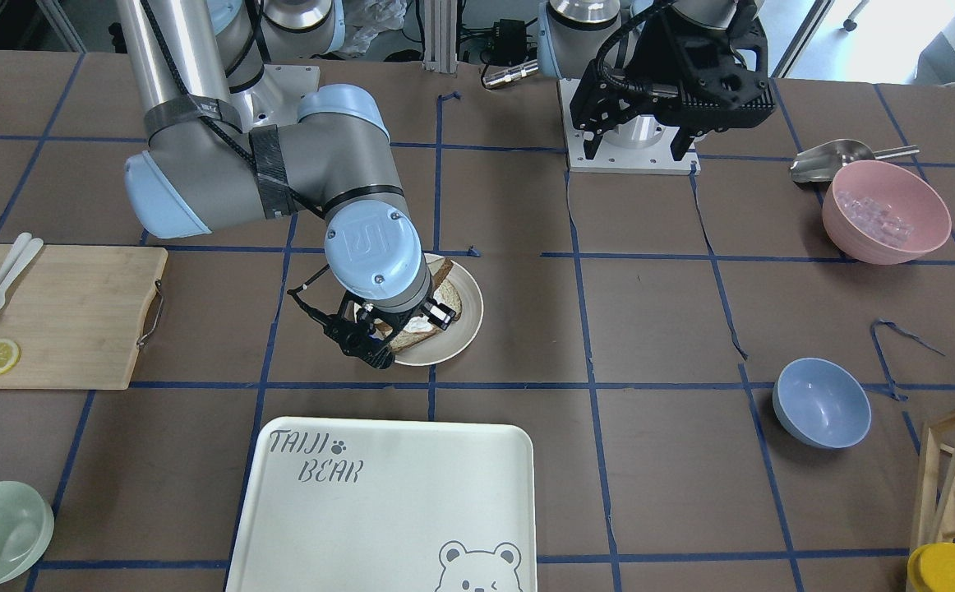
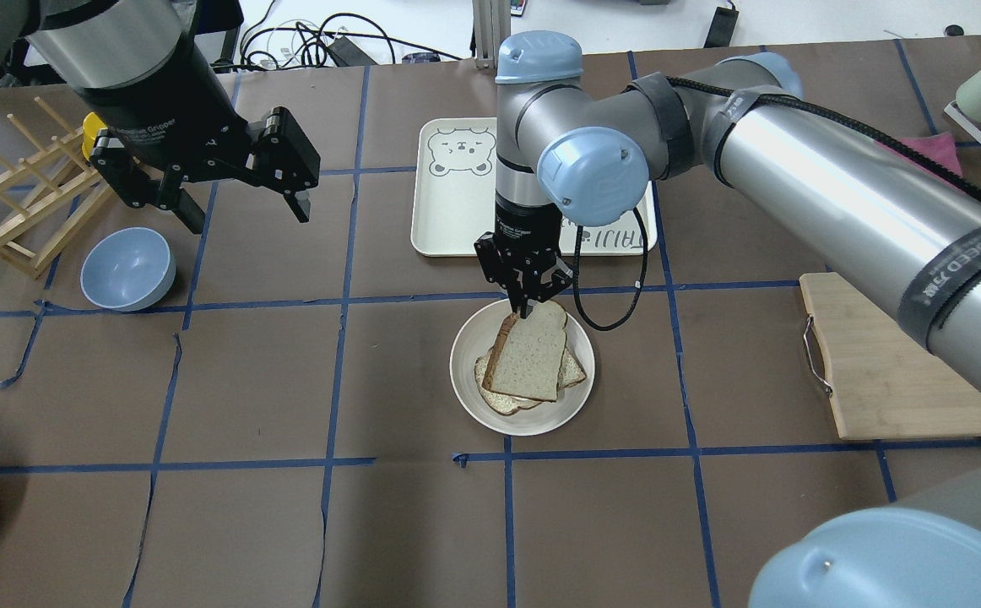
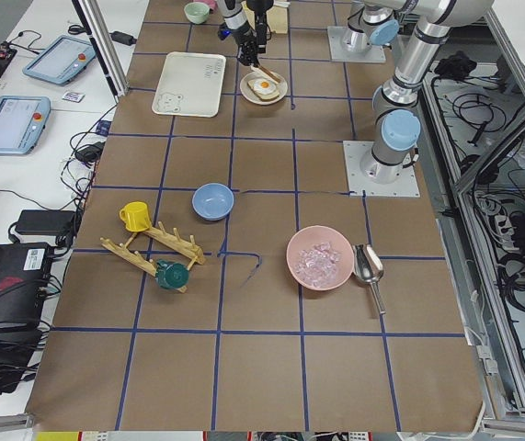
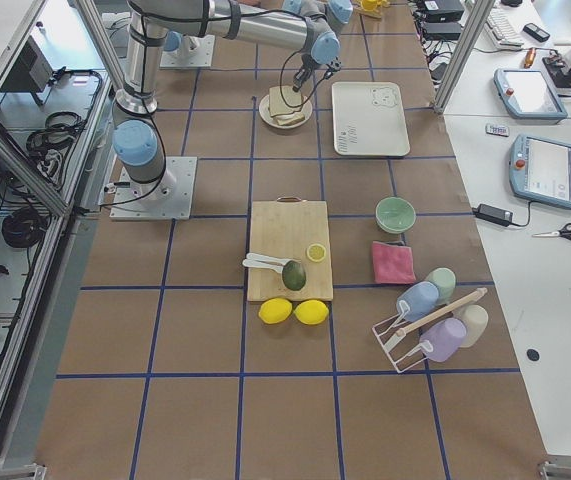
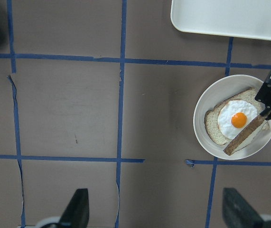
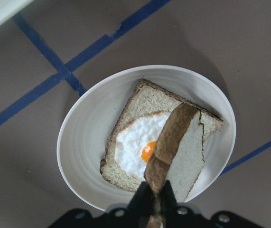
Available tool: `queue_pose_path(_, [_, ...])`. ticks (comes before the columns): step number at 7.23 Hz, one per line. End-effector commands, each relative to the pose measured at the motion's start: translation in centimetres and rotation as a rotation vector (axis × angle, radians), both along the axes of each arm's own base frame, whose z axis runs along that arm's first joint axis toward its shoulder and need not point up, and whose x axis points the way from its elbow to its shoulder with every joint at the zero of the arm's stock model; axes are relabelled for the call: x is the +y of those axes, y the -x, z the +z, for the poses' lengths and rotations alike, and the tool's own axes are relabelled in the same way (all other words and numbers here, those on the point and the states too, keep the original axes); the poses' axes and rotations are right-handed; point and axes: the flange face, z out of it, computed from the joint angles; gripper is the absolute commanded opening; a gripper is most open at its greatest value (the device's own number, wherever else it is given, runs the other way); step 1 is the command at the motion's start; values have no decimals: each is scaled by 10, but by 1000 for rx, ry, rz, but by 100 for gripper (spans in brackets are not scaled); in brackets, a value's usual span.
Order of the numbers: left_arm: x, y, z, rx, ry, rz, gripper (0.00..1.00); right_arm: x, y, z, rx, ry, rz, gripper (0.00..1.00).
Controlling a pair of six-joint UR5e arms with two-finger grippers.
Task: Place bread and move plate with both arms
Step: 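Carry the bread slice with the right gripper over the egg toast plate, then lower the bread onto the egg toast and open the right gripper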
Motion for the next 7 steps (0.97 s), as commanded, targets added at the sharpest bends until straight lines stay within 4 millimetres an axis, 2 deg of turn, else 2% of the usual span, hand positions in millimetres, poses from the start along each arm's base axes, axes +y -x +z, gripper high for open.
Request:
queue_pose_path(1, [-1, 0, -1, 1, -1, 0, 100, -5, -7, -19, -44, -25, -14, 13])
queue_pose_path(2, [-1, 2, -3, 1, -3, -1, 100, -6, -8, -25, -49, -15, -13, 25])
queue_pose_path(3, [-2, 1, -2, 2, 0, -1, 100, -8, -8, -33, -50, -15, -7, 26])
queue_pose_path(4, [-2, 1, -2, 2, -1, -3, 100, -6, -7, -37, -50, -19, -1, 33])
queue_pose_path(5, [-2, 1, -2, 2, -1, -3, 100, -3, -5, -45, -40, -9, 3, 55])
queue_pose_path(6, [-2, 1, -2, 2, -1, -4, 100, -5, -5, -40, -49, 21, 1, 58])
queue_pose_path(7, [-2, 1, -4, 1, -4, -4, 100, -7, -4, -25, -56, 50, 4, 71])
